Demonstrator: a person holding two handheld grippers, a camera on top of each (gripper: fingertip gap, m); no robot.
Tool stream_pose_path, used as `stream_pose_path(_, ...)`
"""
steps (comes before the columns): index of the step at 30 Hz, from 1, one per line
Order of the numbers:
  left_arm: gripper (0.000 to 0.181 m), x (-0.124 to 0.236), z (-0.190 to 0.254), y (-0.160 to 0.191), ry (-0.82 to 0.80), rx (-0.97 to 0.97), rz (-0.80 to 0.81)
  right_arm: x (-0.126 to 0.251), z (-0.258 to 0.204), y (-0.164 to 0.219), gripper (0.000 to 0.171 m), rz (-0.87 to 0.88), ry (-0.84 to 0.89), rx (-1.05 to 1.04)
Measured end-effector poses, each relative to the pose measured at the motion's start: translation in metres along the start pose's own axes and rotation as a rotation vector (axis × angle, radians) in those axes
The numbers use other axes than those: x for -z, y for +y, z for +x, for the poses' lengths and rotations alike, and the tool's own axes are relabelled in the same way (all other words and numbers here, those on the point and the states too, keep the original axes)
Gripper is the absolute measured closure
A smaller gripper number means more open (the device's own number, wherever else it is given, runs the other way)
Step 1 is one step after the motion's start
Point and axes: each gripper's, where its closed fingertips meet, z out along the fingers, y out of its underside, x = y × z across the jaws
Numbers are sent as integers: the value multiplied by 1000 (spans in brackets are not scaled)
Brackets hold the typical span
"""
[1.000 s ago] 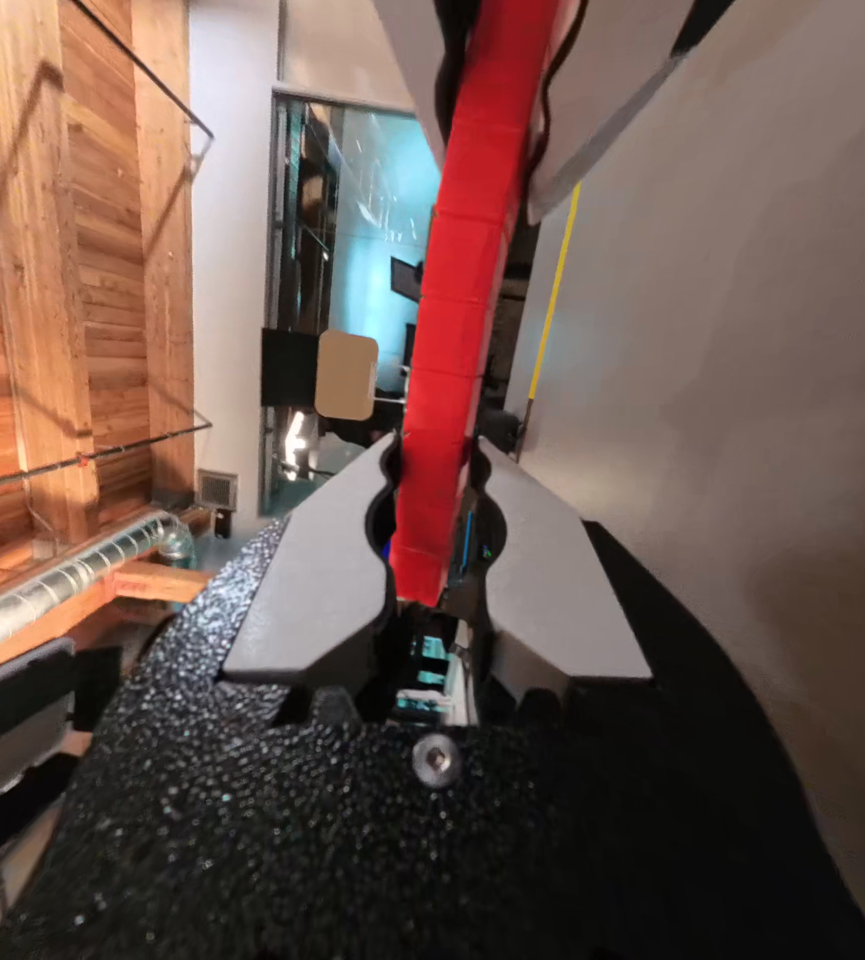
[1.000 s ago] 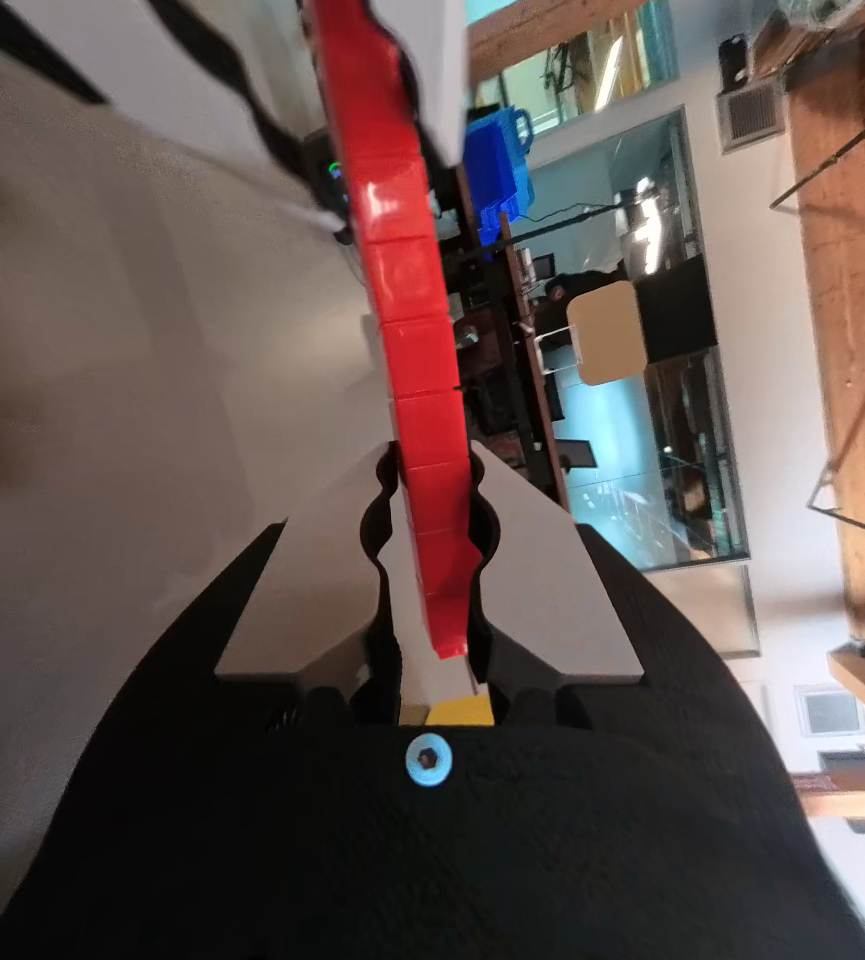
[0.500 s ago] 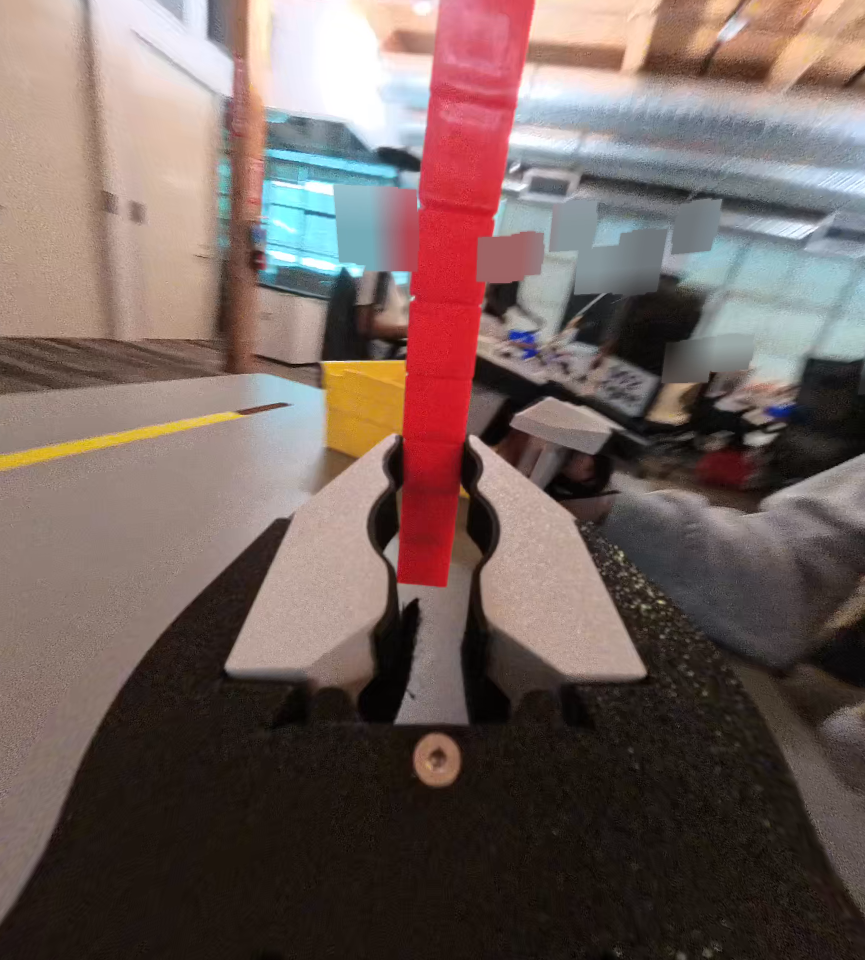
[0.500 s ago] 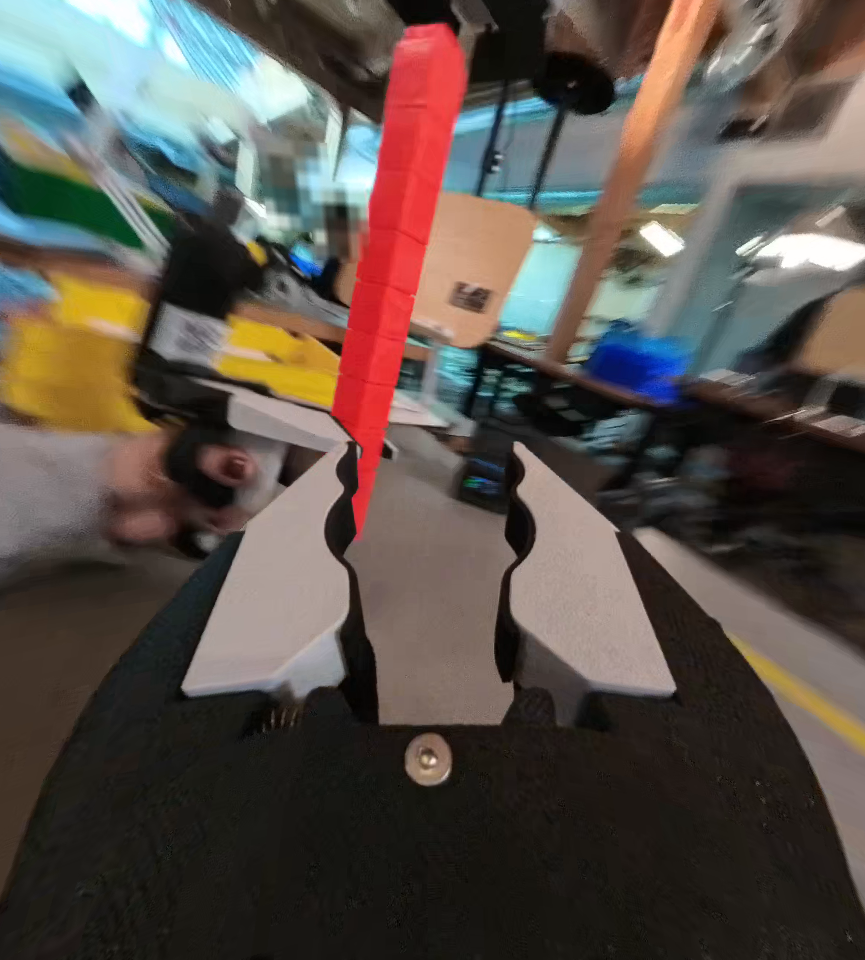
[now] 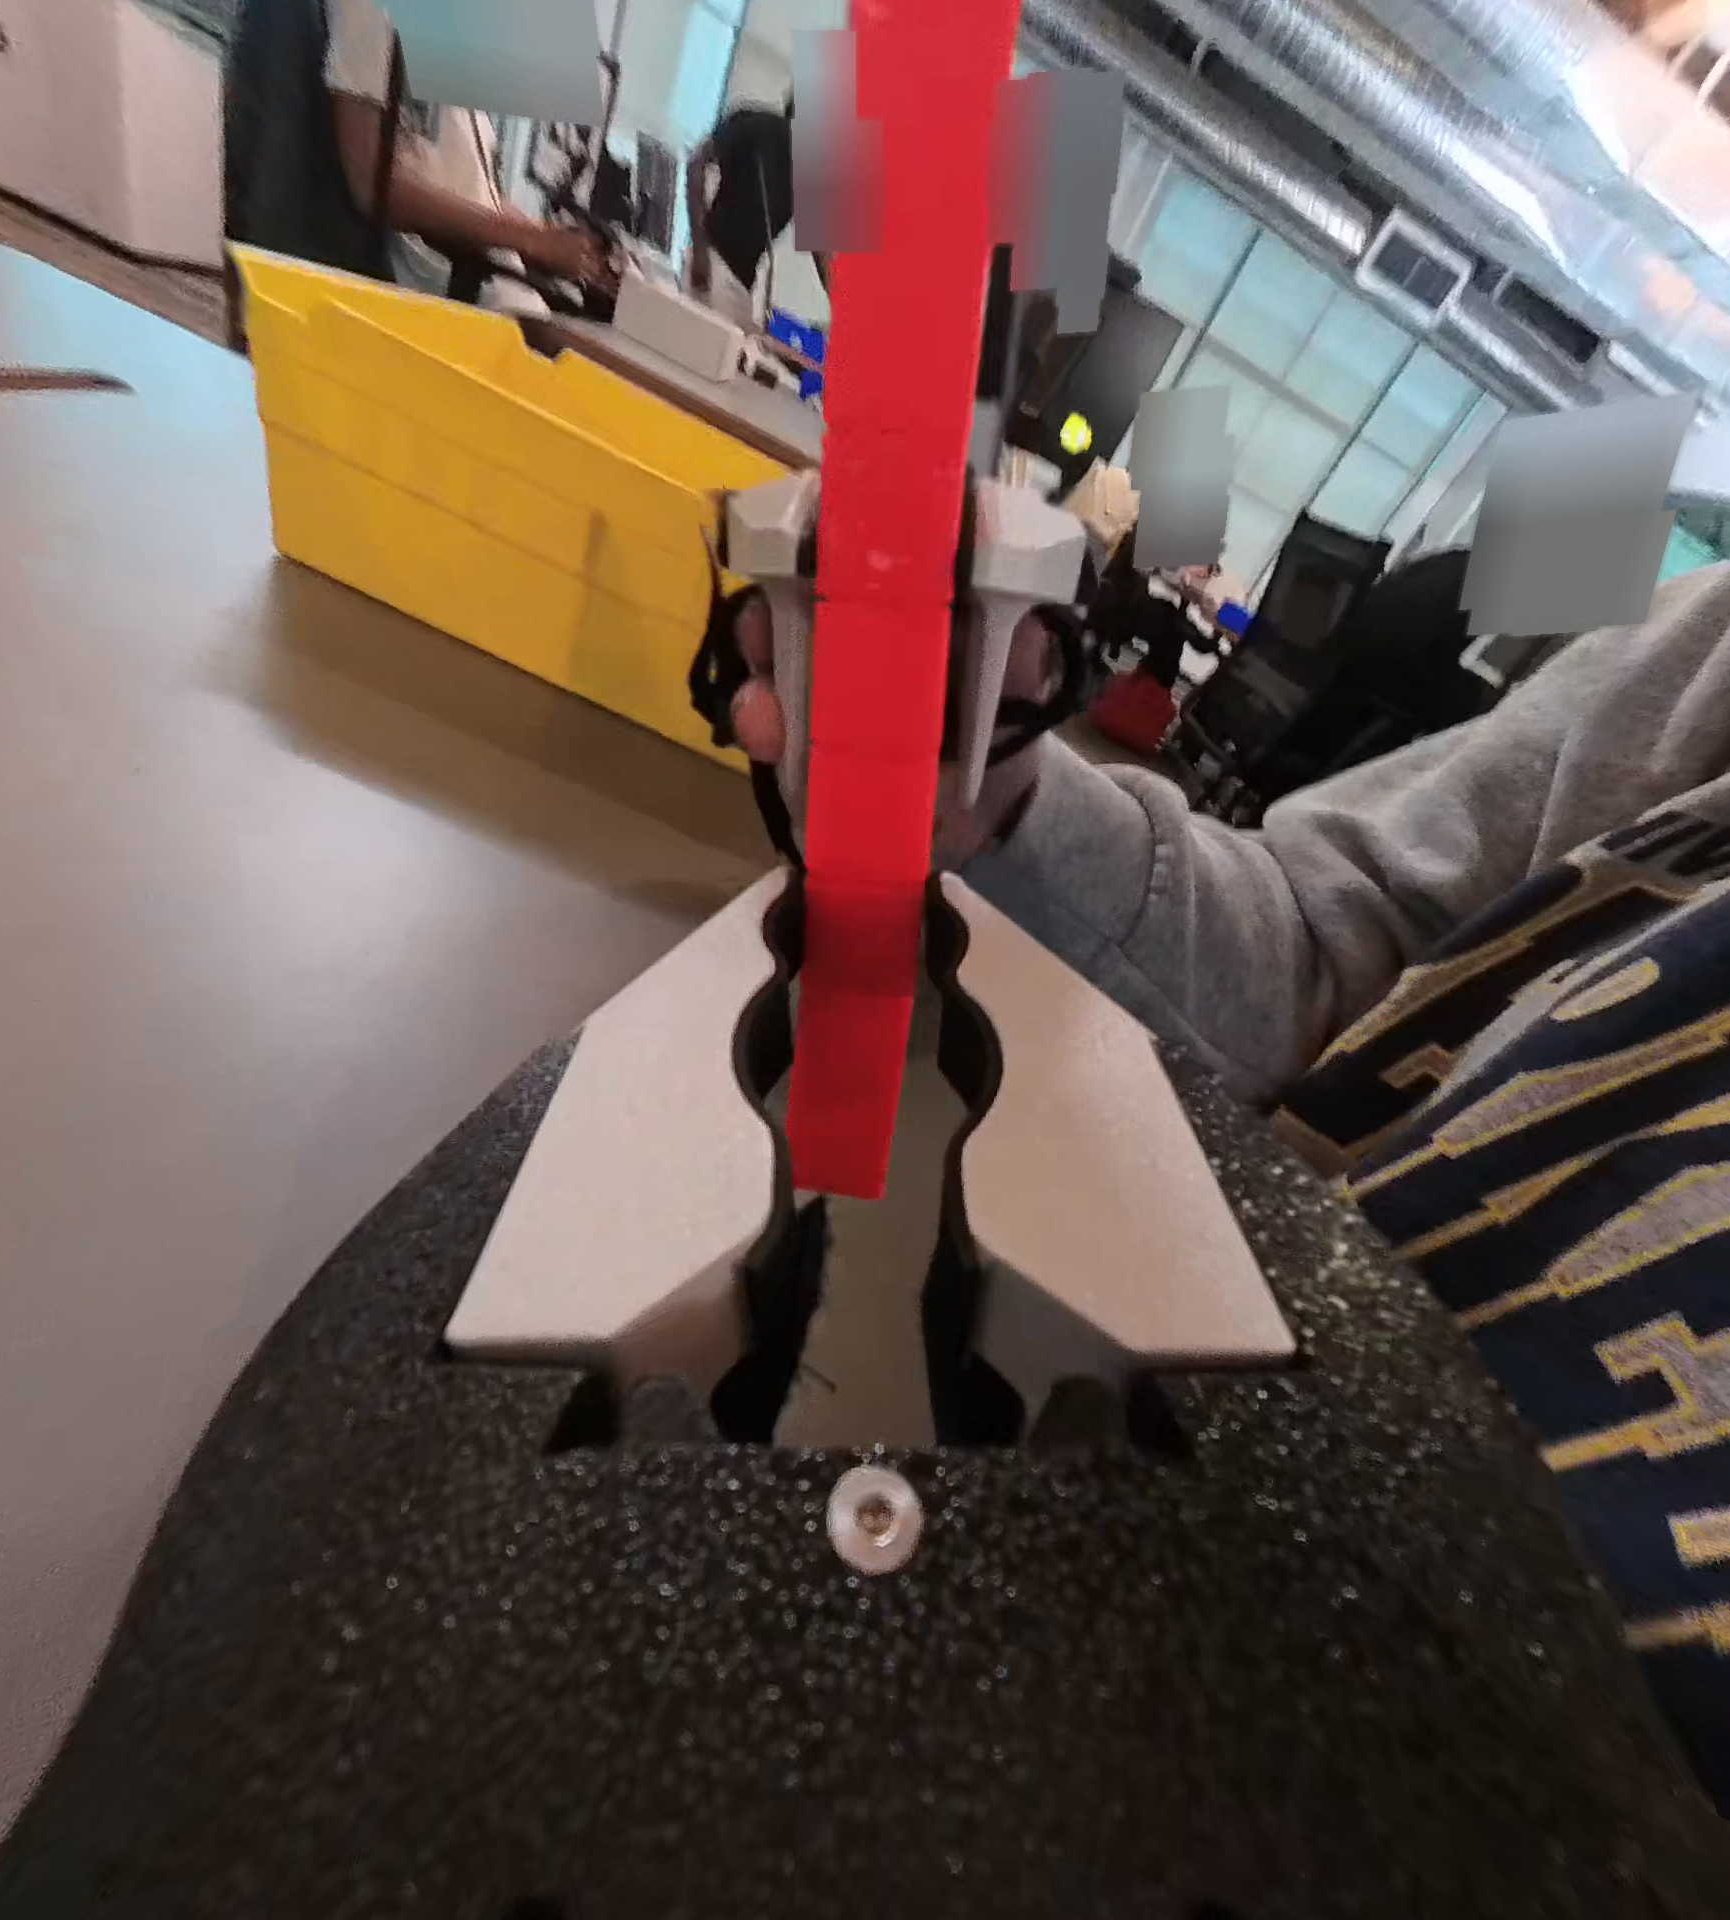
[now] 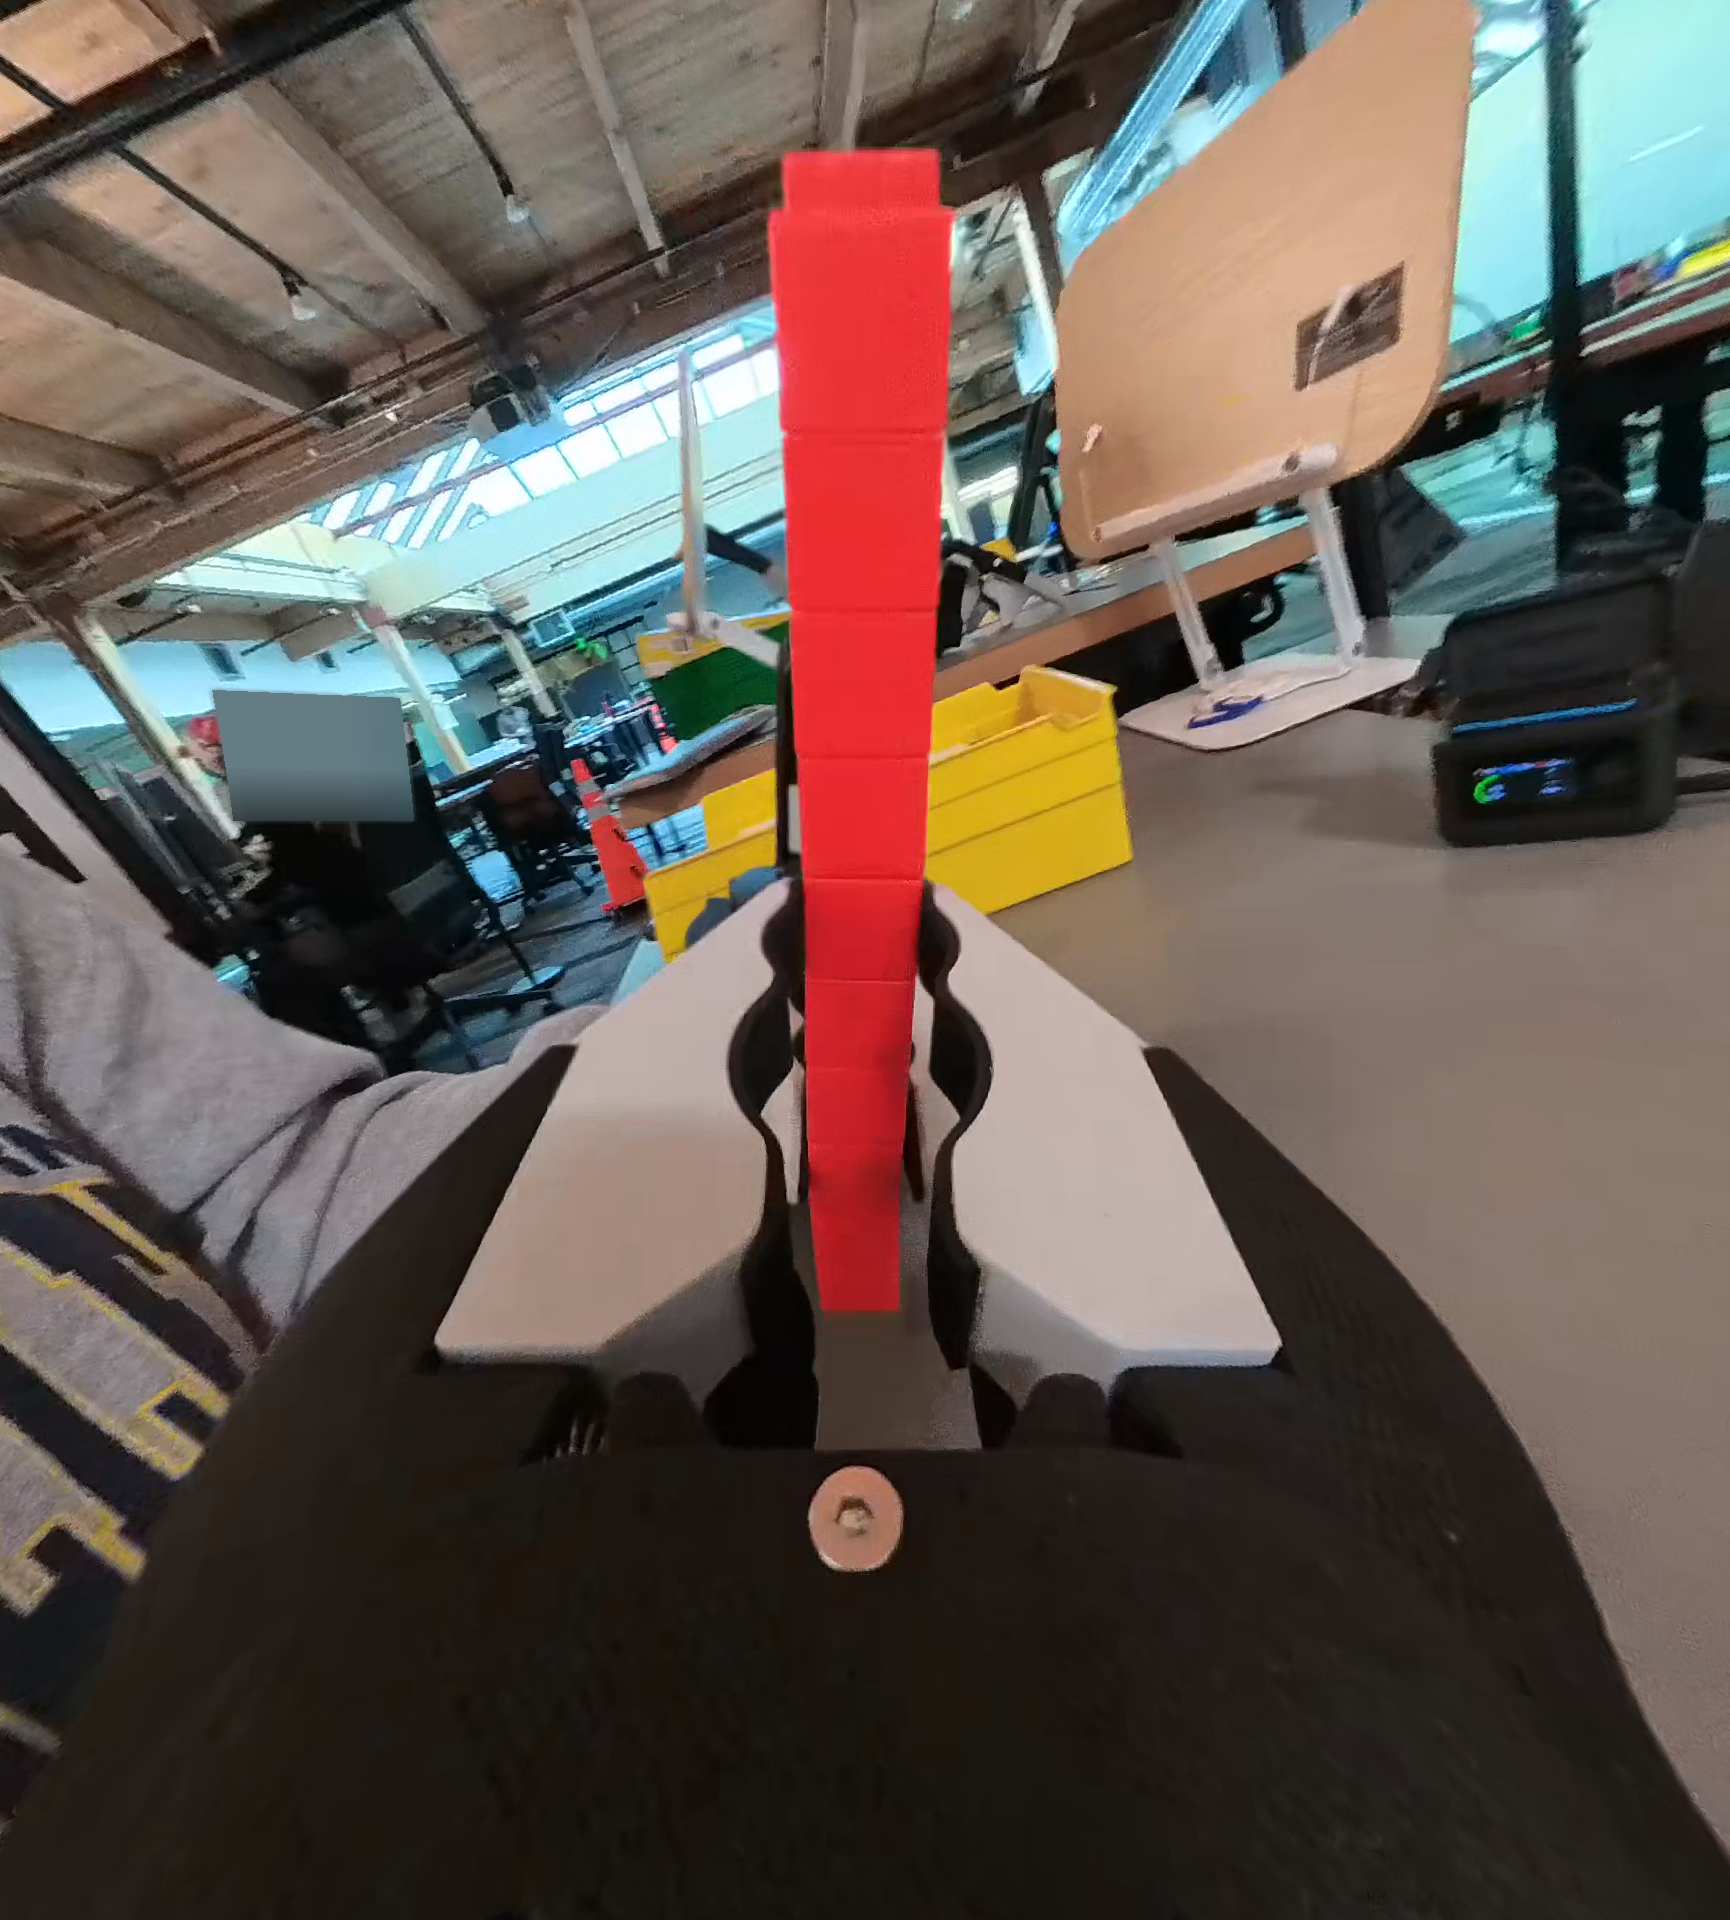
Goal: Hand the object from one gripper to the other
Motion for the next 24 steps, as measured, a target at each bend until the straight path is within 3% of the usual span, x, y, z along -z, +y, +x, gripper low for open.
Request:
stream_pose_path(2,125,6,-8,-14,-38,21,85,5,6,-8,152,26,72,88)
stream_pose_path(5,103,19,-18,-28,-89,44,177,16,23,-19,152,30,293,390)
stream_pose_path(11,92,30,-7,-45,111,247,326,28,29,-29,152,-153,710,1399)
stream_pose_path(14,82,31,3,-45,291,432,338,23,29,-15,152,-353,779,1885)
stream_pose_path(18,88,20,7,-29,350,533,228,12,28,11,152,-483,655,2094)
stream_pose_path(21,127,10,18,-12,353,493,103,10,27,26,152,-530,590,2163)
stream_pose_path(24,143,2,19,0,322,469,19,9,23,31,152,-524,577,2164)
